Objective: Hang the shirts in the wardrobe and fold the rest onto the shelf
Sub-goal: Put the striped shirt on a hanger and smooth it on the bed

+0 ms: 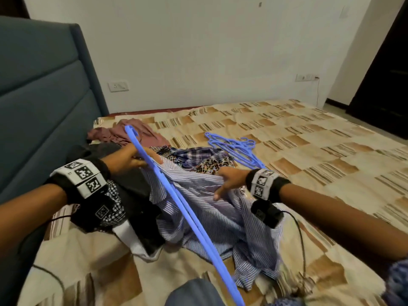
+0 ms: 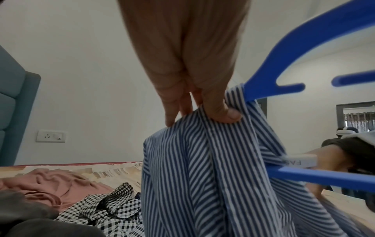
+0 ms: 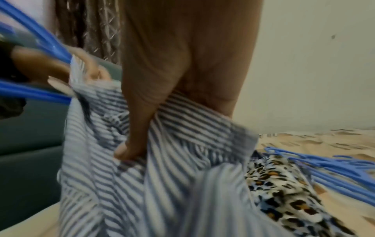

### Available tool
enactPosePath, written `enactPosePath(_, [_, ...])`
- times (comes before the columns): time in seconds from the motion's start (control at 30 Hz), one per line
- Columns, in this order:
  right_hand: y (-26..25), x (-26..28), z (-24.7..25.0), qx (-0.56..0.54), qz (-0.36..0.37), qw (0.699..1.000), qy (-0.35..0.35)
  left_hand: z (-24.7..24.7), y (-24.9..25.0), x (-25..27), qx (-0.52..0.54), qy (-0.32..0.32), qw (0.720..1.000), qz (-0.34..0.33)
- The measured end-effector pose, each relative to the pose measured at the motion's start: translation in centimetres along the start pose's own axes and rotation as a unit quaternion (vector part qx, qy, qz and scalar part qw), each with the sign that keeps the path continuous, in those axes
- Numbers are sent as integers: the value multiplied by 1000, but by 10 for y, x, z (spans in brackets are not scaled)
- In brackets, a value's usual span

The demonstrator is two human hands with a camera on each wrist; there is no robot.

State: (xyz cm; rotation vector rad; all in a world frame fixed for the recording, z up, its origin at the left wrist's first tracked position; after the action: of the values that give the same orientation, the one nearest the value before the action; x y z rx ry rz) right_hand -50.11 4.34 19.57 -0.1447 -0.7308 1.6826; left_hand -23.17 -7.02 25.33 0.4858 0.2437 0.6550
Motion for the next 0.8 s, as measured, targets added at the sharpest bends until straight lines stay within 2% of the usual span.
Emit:
enactPosePath(0.13, [9, 54, 45, -60, 17, 995, 82, -1, 20, 0, -15, 73, 996, -57])
enactPosePath(0.2, [7, 80, 64, -69, 27, 991, 114, -3, 37, -1, -3, 84, 993, -83])
enactPosePath(0.3, [-1, 116, 84, -76, 52, 983, 158, -4, 57, -5, 25, 101, 990, -91])
enactPosePath(0.37, [-3, 140, 93, -119, 64, 975, 178, 2, 64, -6, 32, 121, 987, -101])
enactPosePath(0.43, [1, 163, 99, -142, 61, 969, 191, 9, 74, -5, 16, 148, 984, -103])
enactPosePath(0.57, [10, 202, 116, -138, 51, 962, 230, 12, 98, -4, -20, 147, 983, -112])
enactPosePath(0.63, [12, 216, 122, -112, 40, 963, 241, 12, 108, -5, -27, 149, 983, -107])
enactPosePath(0.8, [18, 238, 118, 72, -52, 963, 253, 21, 134, -4, -78, 208, 969, -113])
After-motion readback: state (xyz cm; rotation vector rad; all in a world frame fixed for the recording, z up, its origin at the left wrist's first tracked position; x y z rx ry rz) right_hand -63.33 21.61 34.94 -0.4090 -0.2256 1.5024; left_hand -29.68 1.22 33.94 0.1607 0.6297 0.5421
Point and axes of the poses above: each hand's wrist, its own x-axis away from the middle knuckle, its own z-axis out of the back of the hand, y = z × x, the point moved 4 cm from there along -x, towards the middle knuckle, and after that the axes turned 6 degrees about -x, right-handed, at the moved point
